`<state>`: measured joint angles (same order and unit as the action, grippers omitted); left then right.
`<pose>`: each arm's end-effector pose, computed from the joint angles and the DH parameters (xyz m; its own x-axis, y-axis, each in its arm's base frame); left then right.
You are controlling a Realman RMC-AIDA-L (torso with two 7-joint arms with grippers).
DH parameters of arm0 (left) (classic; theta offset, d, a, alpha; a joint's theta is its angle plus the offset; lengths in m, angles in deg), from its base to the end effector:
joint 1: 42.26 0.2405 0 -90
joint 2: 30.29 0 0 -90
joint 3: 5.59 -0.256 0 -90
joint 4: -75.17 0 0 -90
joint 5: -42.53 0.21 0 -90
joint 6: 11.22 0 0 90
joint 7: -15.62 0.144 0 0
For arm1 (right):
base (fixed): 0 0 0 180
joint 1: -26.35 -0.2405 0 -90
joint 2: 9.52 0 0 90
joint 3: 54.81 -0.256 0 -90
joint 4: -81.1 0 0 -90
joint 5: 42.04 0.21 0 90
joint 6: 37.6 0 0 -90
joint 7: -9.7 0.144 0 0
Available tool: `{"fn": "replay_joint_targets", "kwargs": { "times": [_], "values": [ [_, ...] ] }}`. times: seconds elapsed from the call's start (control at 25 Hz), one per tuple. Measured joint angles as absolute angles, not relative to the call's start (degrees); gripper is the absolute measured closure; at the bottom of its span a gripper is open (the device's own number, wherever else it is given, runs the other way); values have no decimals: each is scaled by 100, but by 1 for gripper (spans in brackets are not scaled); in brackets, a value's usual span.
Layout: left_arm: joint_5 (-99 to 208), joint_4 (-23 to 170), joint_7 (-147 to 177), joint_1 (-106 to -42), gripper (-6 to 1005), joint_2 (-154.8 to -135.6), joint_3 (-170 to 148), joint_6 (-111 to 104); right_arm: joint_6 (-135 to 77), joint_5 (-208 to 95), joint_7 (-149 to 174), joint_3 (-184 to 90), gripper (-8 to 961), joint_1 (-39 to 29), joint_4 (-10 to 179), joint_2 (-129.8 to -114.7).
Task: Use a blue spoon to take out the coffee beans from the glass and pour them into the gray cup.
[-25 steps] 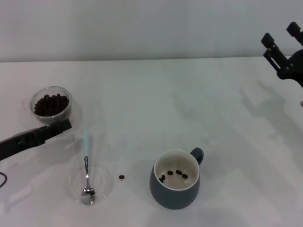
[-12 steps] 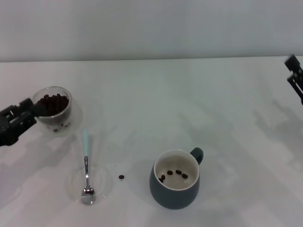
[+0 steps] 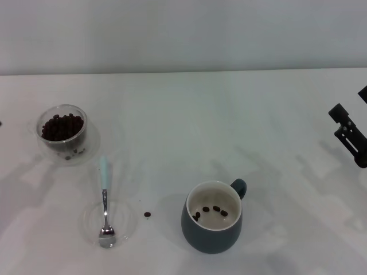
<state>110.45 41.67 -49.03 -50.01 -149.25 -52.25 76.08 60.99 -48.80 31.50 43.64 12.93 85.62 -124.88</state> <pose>-0.3320 0.2584 0.0576 0.4635 0.0585 0.8842 0.7475 -0.5617 -0.3546 0.3287 0.2344 0.0195 0.6041 0.2548 -0.7551 -0.6003 -0.4776 -0.6415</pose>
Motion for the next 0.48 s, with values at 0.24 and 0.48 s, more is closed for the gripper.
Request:
{"fn": "replay_joint_targets", "kwargs": {
  "times": [0.24, 0.48],
  "values": [
    [10228, 4701, -3901, -4860, 533, -14934, -5226, 7909, 6156, -4797, 3129, 4298, 254, 1357, 8558, -12462],
    [9337, 5764, -2437, -4826, 533, -14950, -5239, 8402, 6157, -4682, 3102, 4146, 254, 1396, 8453, -12454]
  ]
}}
